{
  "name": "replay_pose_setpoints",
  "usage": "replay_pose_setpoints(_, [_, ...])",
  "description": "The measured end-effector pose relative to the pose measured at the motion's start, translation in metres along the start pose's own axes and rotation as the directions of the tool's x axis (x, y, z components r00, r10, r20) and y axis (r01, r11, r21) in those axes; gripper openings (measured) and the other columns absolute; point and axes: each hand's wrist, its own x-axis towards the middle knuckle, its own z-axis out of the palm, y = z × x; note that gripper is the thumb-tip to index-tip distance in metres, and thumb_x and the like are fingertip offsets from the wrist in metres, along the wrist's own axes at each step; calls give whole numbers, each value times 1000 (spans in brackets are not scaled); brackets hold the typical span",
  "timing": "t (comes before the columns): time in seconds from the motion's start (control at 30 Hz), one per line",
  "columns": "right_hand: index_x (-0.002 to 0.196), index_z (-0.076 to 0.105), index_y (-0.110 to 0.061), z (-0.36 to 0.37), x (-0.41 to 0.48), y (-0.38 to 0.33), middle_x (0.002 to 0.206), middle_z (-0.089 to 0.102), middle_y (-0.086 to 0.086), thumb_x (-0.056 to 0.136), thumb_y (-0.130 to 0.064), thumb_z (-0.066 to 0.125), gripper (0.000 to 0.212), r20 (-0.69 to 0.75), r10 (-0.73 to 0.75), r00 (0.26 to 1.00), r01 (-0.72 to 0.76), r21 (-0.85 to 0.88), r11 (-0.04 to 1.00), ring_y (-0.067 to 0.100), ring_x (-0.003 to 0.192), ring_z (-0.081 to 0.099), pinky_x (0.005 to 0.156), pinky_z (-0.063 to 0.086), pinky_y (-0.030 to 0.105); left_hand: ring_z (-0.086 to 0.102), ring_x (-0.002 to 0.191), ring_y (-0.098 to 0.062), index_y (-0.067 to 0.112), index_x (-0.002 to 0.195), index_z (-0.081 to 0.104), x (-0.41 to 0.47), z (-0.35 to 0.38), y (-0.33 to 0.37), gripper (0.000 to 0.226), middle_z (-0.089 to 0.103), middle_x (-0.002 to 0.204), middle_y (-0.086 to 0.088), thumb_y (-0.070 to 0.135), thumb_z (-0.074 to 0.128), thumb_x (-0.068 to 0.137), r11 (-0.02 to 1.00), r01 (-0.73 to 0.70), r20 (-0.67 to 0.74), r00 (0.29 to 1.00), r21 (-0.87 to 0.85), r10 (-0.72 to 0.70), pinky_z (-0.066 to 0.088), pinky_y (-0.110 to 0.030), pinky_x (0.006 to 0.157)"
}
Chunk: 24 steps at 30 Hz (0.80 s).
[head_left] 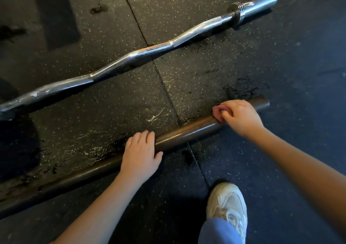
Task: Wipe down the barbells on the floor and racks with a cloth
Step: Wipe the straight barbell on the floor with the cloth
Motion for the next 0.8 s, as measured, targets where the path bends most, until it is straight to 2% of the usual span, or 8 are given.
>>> replay_pose_setpoints(0.17, [95,69,-14,13,-1,-20,98,65,3,93,-24,49,22,-138,184,973,-183,21,983,22,99,55,96,43,42,43,128,-19,16,151,19,-8,1,-13,75,37,144,-4,44,56,91,988,79,63,996,-136,-71,34,-36,109])
replay_pose_setpoints(0.27, [92,66,-20,35,-19,-54,98,63,-2,93,-23,47,20,-52,-3,999,6,69,998,19,100,54,97,41,38,44,128,-20,15,151,19,-13,-2,-9,80,37,144,-5,41,62,88,987,81,55,996,-136,-75,35,-35,108])
replay_pose_setpoints(0.33, [107,64,-20,41,-31,-61,109,63,-2,94,-23,48,21,-4,-163,987,163,73,984,19,108,52,101,36,35,43,128,-20,16,151,18,-18,-2,-8,81,35,145,-5,39,62,88,987,68,44,997,-146,-62,36,-35,108])
replay_pose_setpoints(0.43, [129,56,-19,31,-31,-46,128,58,-4,97,-29,48,35,67,-166,984,167,-11,986,16,123,47,113,23,38,37,134,-20,15,153,15,-28,-2,-9,79,29,151,-5,35,59,91,983,48,22,999,-179,-44,32,-34,112])
replay_pose_setpoints(0.53, [109,64,-18,29,-32,-31,111,64,-2,95,-24,47,23,-66,8,998,-10,-41,999,21,113,54,111,26,43,29,140,-18,11,153,14,-38,0,-11,74,24,155,-4,32,55,94,979,22,-11,1000,-205,-25,25,-32,116])
replay_pose_setpoints(0.63, [86,63,-19,46,-39,-56,90,62,-2,90,-21,46,18,-203,126,971,-122,31,992,23,95,55,90,40,40,27,141,-17,12,152,18,-44,2,-12,71,25,155,-2,31,55,95,972,14,-38,999,-234,-23,23,-31,116])
replay_pose_setpoints(0.73, [87,60,-35,67,-51,-96,94,61,-10,90,-33,34,26,-32,-86,996,88,75,993,14,96,52,91,41,35,31,138,-16,13,150,26,-48,3,-12,67,30,152,0,31,57,94,965,1,-70,997,-261,-20,24,-30,115])
replay_pose_setpoints(0.8, [107,63,-29,73,-57,-105,107,63,-8,93,-40,34,34,70,-275,959,272,40,961,14,106,53,100,40,38,33,136,-15,14,148,31,-50,3,-14,63,34,148,2,31,57,93,963,-24,-85,996,-267,2,24,-28,114])
